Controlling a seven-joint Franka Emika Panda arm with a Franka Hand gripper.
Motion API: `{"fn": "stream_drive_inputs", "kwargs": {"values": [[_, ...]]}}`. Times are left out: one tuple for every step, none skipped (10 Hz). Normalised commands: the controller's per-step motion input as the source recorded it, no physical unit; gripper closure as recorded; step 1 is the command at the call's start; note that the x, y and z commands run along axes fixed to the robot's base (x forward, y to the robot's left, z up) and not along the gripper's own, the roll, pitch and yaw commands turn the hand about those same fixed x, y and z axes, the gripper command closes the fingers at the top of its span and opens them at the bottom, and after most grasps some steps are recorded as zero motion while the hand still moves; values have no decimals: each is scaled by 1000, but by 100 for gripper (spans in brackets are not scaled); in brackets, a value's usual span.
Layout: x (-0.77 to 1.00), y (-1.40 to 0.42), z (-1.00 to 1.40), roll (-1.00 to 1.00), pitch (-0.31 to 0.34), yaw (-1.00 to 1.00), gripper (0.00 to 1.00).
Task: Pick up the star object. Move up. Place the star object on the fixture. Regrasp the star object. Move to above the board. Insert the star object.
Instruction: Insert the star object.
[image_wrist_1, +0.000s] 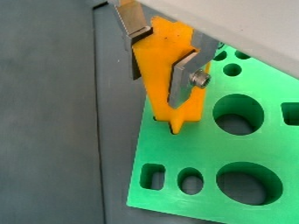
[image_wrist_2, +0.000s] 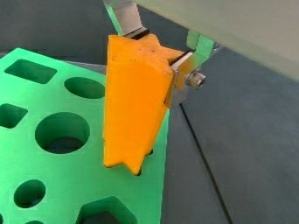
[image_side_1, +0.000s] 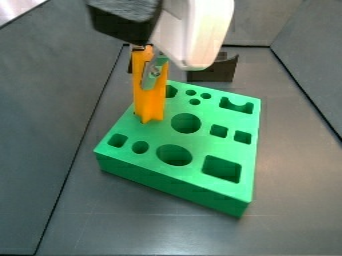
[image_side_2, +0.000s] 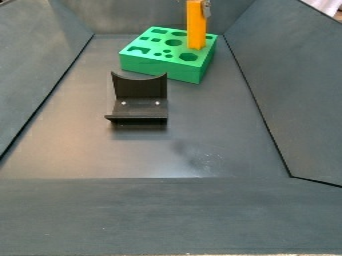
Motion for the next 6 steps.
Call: {"fn": "stream_drive_inputs", "kwargs": {"values": [[-60,9,-203,51,394,-731,100],[-60,11,-200,51,394,-731,100],[-57,11,-200,50,394,-731,100],[-17,97,-457,0,329,-840,100],[414,-394,-366,76,354,-146,100],[-14,-94,-317,-196,331,-443,100]]}}
